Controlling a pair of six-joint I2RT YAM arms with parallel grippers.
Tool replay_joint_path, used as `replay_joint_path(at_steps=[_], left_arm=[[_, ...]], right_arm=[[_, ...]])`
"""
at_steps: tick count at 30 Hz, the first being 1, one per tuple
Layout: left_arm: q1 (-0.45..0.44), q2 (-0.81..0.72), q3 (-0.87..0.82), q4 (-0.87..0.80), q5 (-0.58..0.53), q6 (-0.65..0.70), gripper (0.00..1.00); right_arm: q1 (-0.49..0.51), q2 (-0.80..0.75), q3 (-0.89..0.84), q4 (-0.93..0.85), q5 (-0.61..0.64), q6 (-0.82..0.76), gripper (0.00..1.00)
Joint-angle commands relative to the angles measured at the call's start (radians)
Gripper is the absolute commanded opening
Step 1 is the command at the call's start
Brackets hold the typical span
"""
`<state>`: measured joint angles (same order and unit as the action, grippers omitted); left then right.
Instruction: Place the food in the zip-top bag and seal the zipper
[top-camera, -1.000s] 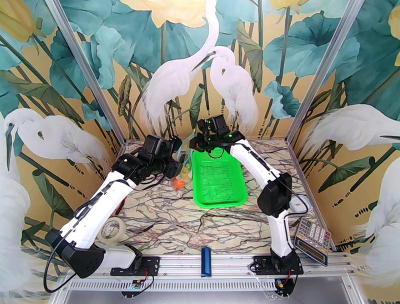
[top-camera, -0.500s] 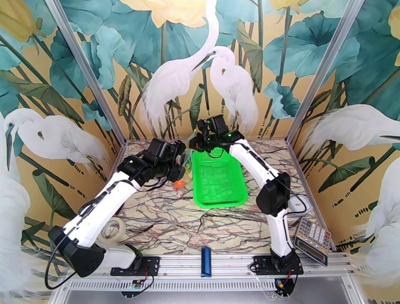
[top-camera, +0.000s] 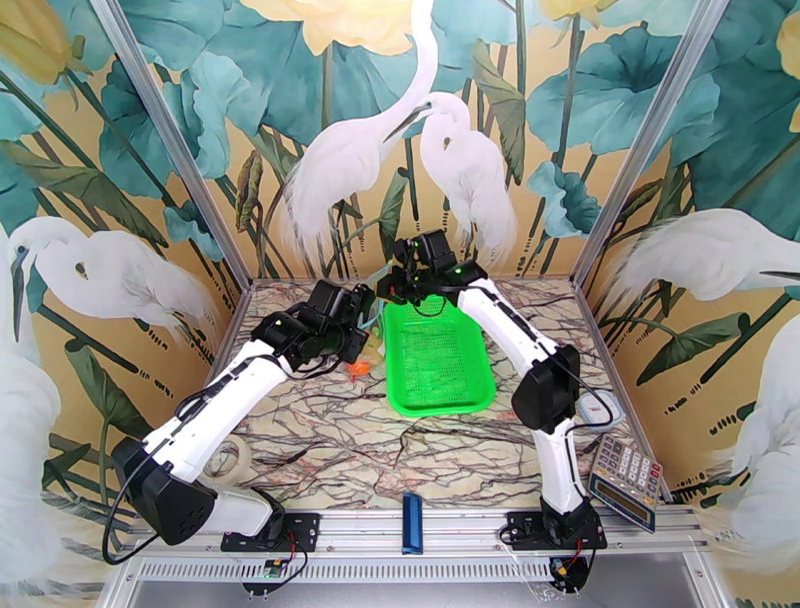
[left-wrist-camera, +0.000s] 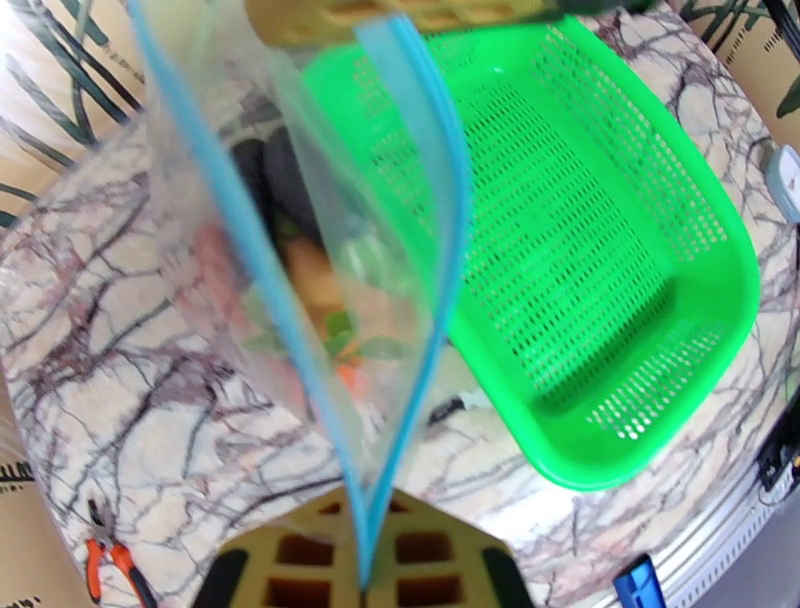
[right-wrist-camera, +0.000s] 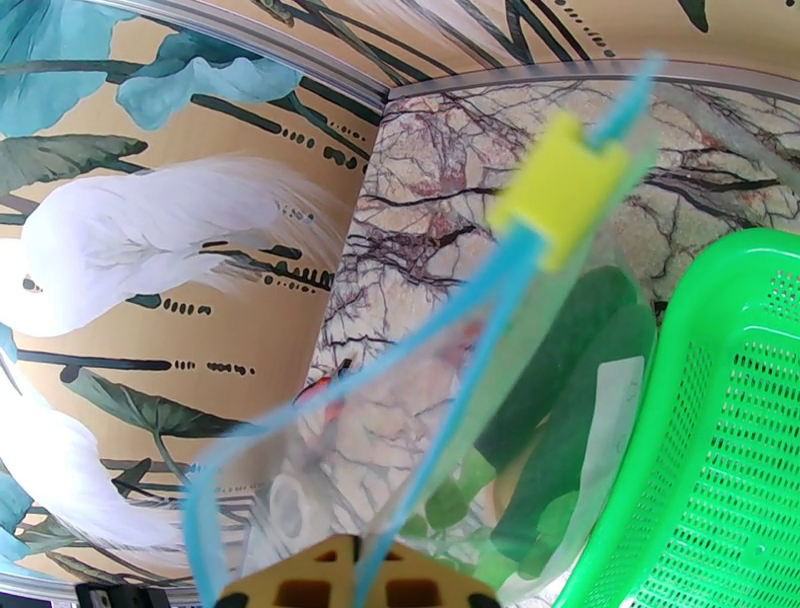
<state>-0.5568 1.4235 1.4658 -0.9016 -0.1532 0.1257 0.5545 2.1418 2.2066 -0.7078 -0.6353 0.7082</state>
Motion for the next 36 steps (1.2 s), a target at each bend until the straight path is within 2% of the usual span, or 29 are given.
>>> replay_joint_path(at_steps=[1, 3, 5, 8, 12, 14, 19, 22, 26, 30, 36], left_arm=[[-0.001, -0.027, -0.008, 0.105, -0.111, 0.05, 0.0], [0.018, -0.036, 0.005, 0.126, -0.096, 0.084, 0.0], [0.054, -0.041, 0.038, 0.124, -0.005, 0.13, 0.0], [0.089, -0.027, 0.108, 0.065, 0.141, 0.205, 0.0], [0.102, 0.004, 0.203, -0.047, 0.194, 0.278, 0.0], [0.114, -0.001, 0.227, -0.08, 0.255, 0.301, 0.0], [0.186, -0.058, 0.231, -0.103, 0.512, 0.3, 0.0], [0.253, -0.076, 0.205, -0.122, 0.578, 0.285, 0.0], [0.31, -0.084, 0.14, -0.159, 0.619, 0.287, 0.0], [0.314, -0.094, 0.088, -0.175, 0.618, 0.274, 0.0], [0.327, -0.118, 0.03, -0.161, 0.522, 0.264, 0.0]], right_arm=[[0.002, 0.016, 0.044, 0.005, -0.046, -0.044, 0.18], [-0.004, -0.006, 0.04, 0.017, -0.073, -0.092, 0.27], [-0.018, -0.046, 0.011, 0.045, -0.109, -0.144, 0.39], [-0.061, -0.12, -0.058, 0.106, -0.185, -0.187, 0.51], [-0.117, -0.239, -0.193, 0.213, -0.273, -0.234, 0.55], [-0.138, -0.301, -0.273, 0.259, -0.299, -0.272, 0.57], [-0.152, -0.374, -0.396, 0.242, -0.239, -0.425, 0.6], [-0.161, -0.381, -0.481, 0.302, -0.215, -0.467, 0.61], [-0.174, -0.358, -0.599, 0.484, -0.256, -0.44, 0.61], [-0.18, -0.263, -0.6, 0.586, -0.312, -0.388, 0.61], [-0.179, -0.124, -0.6, 0.884, -0.367, -0.23, 0.6]])
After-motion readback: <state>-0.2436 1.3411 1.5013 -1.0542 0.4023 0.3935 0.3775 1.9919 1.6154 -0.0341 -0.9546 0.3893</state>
